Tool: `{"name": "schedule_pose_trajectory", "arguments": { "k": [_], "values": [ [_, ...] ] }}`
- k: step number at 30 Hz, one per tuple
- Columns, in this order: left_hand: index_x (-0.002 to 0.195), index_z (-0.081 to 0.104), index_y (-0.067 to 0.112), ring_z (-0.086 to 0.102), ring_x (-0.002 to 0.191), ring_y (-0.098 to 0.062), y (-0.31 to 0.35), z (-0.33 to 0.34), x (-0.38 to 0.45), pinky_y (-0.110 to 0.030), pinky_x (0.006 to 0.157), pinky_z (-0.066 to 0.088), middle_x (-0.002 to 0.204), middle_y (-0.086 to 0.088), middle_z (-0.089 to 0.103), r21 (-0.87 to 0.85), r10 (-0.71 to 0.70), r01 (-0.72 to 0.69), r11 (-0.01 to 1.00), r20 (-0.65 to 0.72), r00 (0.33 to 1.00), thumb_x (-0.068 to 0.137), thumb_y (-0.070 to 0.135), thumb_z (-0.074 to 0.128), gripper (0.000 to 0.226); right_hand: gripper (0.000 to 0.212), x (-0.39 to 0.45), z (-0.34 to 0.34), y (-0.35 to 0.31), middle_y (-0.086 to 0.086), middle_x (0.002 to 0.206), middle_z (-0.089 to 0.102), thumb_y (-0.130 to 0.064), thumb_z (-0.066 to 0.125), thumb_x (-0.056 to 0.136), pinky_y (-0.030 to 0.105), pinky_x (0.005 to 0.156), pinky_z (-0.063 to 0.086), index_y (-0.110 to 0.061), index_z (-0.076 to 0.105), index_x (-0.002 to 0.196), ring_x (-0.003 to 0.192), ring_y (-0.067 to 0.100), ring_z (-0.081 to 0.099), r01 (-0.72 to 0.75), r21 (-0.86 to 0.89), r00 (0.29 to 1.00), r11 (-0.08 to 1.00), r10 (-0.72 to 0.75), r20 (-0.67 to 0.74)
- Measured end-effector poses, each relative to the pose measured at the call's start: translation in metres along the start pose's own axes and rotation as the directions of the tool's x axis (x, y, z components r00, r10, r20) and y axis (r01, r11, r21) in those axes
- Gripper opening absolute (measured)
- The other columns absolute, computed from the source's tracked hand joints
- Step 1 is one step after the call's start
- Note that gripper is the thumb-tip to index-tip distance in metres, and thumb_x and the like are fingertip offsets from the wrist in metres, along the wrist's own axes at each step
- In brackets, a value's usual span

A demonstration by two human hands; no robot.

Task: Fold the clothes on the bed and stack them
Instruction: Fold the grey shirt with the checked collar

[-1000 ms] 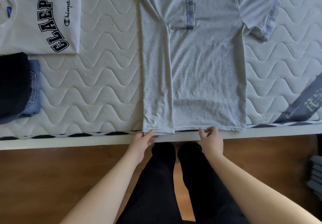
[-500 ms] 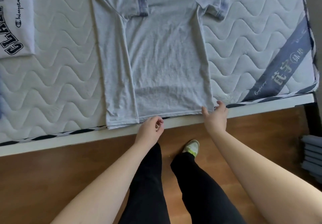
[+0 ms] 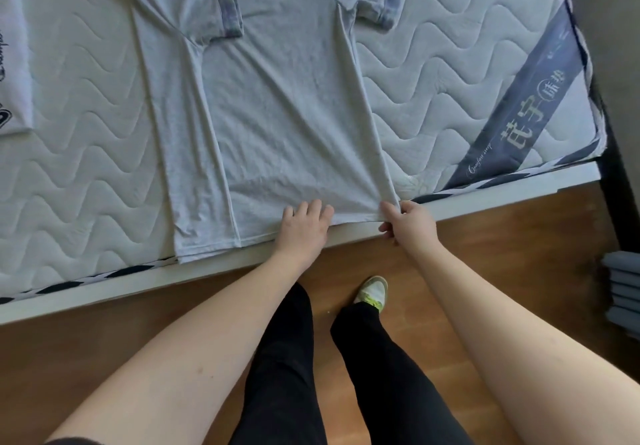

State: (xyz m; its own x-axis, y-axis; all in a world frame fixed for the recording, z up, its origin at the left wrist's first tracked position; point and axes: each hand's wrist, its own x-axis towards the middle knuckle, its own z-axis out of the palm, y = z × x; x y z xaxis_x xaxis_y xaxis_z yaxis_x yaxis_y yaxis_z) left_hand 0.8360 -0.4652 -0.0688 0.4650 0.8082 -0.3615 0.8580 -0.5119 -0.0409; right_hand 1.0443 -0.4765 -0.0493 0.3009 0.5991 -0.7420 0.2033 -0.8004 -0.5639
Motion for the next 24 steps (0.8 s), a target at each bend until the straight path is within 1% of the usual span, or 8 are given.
{"name": "schedule_pose_trajectory", "arguments": {
  "k": [2, 5, 7, 10, 12, 14, 19, 24],
  "values": [
    [0.109, 0.06, 0.013, 0.061, 0.077, -0.025, 0.002, -0.003, -0.003, -0.034, 0.057, 0.043, 0.092, -0.005, 0.06, -0.034, 0.033, -0.032, 0.999, 0.023, 0.999, 0.08, 0.012, 0.063, 0.029, 0.024, 0.0, -0.004, 0.003, 0.0, 0.064, 0.071, -0.037, 0.058, 0.09, 0.033, 0.061, 0.051, -0.015, 0.064, 0.085, 0.046, 0.003, 0.059, -0.011, -0.027, 1.0, 1.0, 0.01, -0.007],
    [0.123, 0.05, 0.013, 0.064, 0.073, -0.026, 0.003, -0.002, -0.001, -0.033, 0.053, 0.034, 0.092, -0.004, 0.062, -0.059, 0.101, -0.094, 0.994, 0.137, 0.985, 0.089, 0.007, 0.051, 0.035, 0.021, 0.006, -0.003, 0.002, -0.001, 0.079, 0.07, -0.036, 0.061, 0.089, 0.032, 0.066, 0.047, -0.016, 0.057, 0.088, 0.066, 0.012, 0.067, 0.011, -0.114, 0.998, 0.993, -0.017, -0.057],
    [0.124, 0.046, 0.014, 0.064, 0.07, -0.027, -0.001, -0.001, 0.002, -0.031, 0.05, 0.032, 0.091, -0.004, 0.063, -0.064, 0.113, -0.105, 0.992, 0.15, 0.982, 0.091, 0.008, 0.047, 0.034, 0.023, 0.009, 0.001, -0.003, -0.004, 0.093, 0.065, -0.035, 0.062, 0.09, 0.032, 0.07, 0.046, -0.018, 0.055, 0.104, 0.082, 0.018, 0.064, 0.023, -0.205, 0.996, 0.978, -0.04, -0.081],
    [0.107, 0.048, 0.016, 0.063, 0.068, -0.027, -0.009, -0.005, 0.013, -0.029, 0.048, 0.033, 0.081, -0.001, 0.062, -0.165, 0.177, -0.149, 0.975, 0.166, 0.97, 0.093, 0.021, 0.044, 0.015, 0.04, 0.014, 0.01, -0.012, -0.002, 0.11, 0.065, -0.04, 0.061, 0.09, 0.039, 0.086, 0.048, -0.021, 0.052, 0.124, 0.101, 0.024, 0.06, -0.003, -0.284, 0.993, 0.959, -0.031, -0.116],
    [0.101, 0.05, 0.018, 0.062, 0.072, -0.025, -0.016, -0.014, 0.025, -0.028, 0.051, 0.033, 0.082, 0.001, 0.062, -0.222, 0.225, -0.189, 0.957, 0.151, 0.963, 0.097, 0.035, 0.042, 0.02, 0.046, 0.018, 0.017, -0.02, -0.002, 0.119, 0.065, -0.043, 0.061, 0.089, 0.042, 0.095, 0.042, -0.024, 0.05, 0.129, 0.114, 0.027, 0.055, -0.033, -0.355, 0.984, 0.934, -0.033, -0.178],
    [0.099, 0.05, 0.017, 0.061, 0.076, -0.025, -0.027, -0.025, 0.04, -0.029, 0.053, 0.033, 0.086, 0.0, 0.062, -0.285, 0.228, -0.182, 0.941, 0.139, 0.964, 0.099, 0.038, 0.039, 0.024, 0.053, 0.02, 0.023, -0.03, -0.002, 0.129, 0.061, -0.043, 0.062, 0.087, 0.045, 0.102, 0.037, -0.024, 0.047, 0.135, 0.122, 0.027, 0.05, -0.084, -0.35, 0.971, 0.933, -0.003, -0.24],
    [0.101, 0.051, 0.016, 0.061, 0.083, -0.034, -0.062, -0.062, 0.082, -0.035, 0.062, 0.044, 0.097, -0.006, 0.062, -0.325, 0.186, -0.157, 0.933, 0.063, 0.98, 0.099, 0.028, 0.038, 0.018, 0.062, 0.024, 0.03, -0.055, 0.001, 0.134, 0.056, -0.04, 0.063, 0.087, 0.047, 0.104, 0.035, -0.025, 0.038, 0.142, 0.126, 0.027, 0.048, -0.166, -0.34, 0.962, 0.926, 0.076, -0.261],
    [0.105, 0.054, 0.016, 0.061, 0.089, -0.03, -0.103, -0.11, 0.135, -0.033, 0.062, 0.039, 0.104, -0.005, 0.062, -0.354, 0.154, -0.159, 0.922, -0.043, 0.987, 0.098, 0.026, 0.041, 0.018, 0.066, 0.033, 0.024, -0.078, 0.002, 0.13, 0.055, -0.038, 0.064, 0.088, 0.046, 0.097, 0.046, -0.022, 0.036, 0.146, 0.116, 0.023, 0.055, -0.097, -0.3, 0.979, 0.949, 0.037, -0.2]
  ]
}}
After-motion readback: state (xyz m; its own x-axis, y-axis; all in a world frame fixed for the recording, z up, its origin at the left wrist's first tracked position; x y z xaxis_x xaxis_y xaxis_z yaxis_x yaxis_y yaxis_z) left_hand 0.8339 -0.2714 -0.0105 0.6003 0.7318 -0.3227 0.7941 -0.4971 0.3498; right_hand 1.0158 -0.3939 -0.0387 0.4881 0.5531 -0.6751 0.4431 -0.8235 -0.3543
